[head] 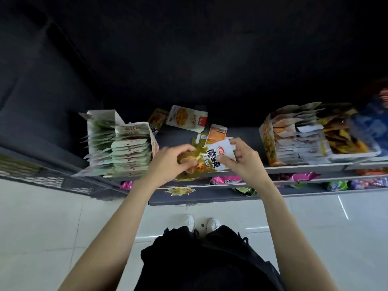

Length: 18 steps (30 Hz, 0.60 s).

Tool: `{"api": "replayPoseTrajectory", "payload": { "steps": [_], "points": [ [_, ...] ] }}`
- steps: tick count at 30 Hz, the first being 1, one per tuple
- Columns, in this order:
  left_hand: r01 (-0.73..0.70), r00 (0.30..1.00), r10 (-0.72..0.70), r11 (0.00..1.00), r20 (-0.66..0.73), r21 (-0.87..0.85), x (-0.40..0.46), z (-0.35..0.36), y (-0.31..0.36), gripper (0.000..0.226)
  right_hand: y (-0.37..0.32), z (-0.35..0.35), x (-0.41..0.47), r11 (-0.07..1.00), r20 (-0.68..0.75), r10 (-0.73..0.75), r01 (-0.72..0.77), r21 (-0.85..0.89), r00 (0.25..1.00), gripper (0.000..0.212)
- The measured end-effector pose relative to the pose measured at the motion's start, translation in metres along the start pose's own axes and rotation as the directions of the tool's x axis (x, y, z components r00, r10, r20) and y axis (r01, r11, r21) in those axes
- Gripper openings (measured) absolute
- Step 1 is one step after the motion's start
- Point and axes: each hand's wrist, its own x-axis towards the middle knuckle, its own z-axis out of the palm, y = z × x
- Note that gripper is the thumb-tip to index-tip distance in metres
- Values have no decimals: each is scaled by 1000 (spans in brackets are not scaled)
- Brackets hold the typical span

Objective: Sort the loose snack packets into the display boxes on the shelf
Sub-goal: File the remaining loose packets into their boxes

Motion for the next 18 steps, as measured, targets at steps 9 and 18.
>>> {"api": "replayPoseTrajectory", "payload": {
  "steps": [9, 18],
  "points": [
    [-405, 849, 358, 913, -388, -45, 65, 44, 85, 32, 46, -89, -47, 995, -662, -65, 1, -97, 747, 31],
    [-333, 918, 375, 906, -128, 262, 182, 146, 198, 50, 107, -238, -47, 972, -792, -193, 5, -233, 579, 27]
  ]
}}
